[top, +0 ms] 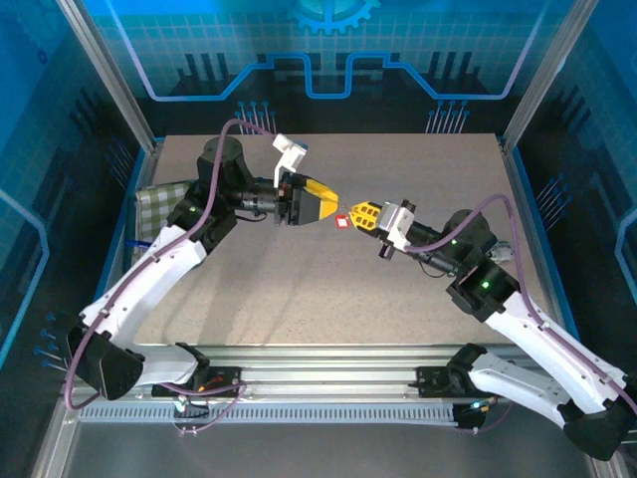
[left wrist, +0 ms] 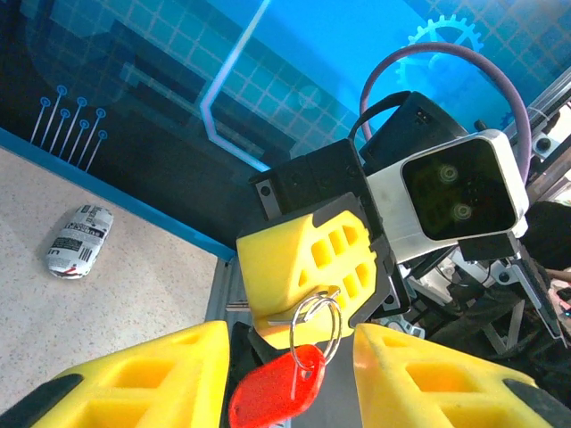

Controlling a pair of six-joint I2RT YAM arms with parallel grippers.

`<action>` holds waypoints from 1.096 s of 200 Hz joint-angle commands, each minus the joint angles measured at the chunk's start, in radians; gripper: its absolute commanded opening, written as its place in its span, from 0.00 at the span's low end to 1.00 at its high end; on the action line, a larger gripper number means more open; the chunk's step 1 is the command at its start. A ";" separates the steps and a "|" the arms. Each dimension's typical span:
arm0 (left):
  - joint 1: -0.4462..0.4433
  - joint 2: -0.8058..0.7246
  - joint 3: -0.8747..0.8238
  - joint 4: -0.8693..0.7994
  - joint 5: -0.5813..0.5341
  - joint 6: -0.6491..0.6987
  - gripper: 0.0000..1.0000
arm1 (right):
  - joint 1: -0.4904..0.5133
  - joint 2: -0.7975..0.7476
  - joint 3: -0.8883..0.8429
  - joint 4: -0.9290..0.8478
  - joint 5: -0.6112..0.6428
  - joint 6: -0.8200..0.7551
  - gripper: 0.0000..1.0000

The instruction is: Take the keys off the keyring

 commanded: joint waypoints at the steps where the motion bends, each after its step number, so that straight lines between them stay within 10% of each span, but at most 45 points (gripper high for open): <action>1: -0.012 0.013 0.043 -0.040 0.030 0.013 0.42 | -0.015 0.002 0.023 0.034 -0.022 0.017 0.00; 99: -0.035 0.027 0.054 -0.087 0.032 0.046 0.39 | -0.016 0.005 0.026 0.048 -0.013 0.020 0.00; 219: -0.040 0.034 0.029 -0.005 0.033 -0.011 0.00 | -0.017 -0.007 0.012 0.061 -0.022 0.015 0.00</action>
